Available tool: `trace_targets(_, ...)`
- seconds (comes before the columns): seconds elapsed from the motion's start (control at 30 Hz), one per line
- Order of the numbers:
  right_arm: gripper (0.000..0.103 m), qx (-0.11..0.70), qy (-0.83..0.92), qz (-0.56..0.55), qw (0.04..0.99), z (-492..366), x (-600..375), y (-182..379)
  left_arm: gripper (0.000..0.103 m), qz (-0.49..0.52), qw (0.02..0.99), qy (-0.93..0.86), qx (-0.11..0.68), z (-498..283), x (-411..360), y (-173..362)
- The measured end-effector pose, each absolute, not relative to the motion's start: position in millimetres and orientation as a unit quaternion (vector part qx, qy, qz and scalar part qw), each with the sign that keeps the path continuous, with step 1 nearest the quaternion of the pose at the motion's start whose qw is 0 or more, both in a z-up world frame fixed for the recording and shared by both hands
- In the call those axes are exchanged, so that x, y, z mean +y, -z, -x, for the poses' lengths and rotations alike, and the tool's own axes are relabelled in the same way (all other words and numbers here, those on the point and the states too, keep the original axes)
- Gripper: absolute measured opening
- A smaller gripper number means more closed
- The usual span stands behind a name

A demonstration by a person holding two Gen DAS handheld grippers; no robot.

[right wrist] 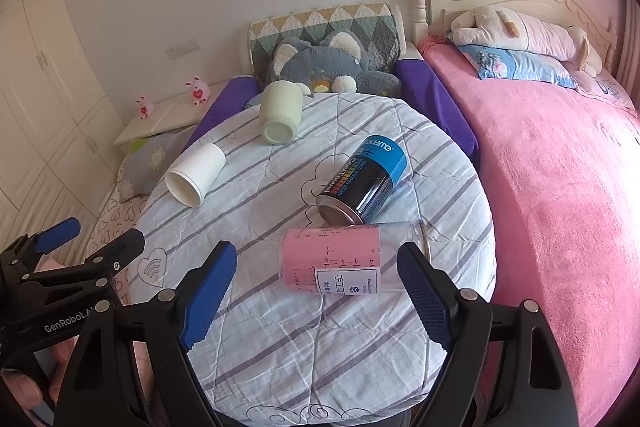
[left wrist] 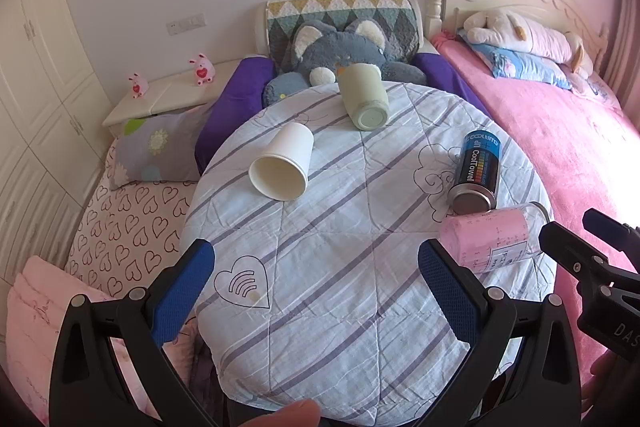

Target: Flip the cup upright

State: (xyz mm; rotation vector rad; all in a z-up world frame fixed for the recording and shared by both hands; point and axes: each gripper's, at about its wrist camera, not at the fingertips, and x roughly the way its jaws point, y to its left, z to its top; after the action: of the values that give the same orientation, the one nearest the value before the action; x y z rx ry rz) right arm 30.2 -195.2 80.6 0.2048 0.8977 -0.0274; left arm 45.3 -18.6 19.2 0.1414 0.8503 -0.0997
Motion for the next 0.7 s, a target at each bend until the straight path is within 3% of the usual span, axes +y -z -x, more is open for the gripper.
trace_targets(0.7, 0.084, 0.456, 0.018, -0.113, 0.882, -79.0, -222.9, -55.6, 0.103, -0.071, 0.890, 0.057, 0.446, -122.3, -49.5, -2.1)
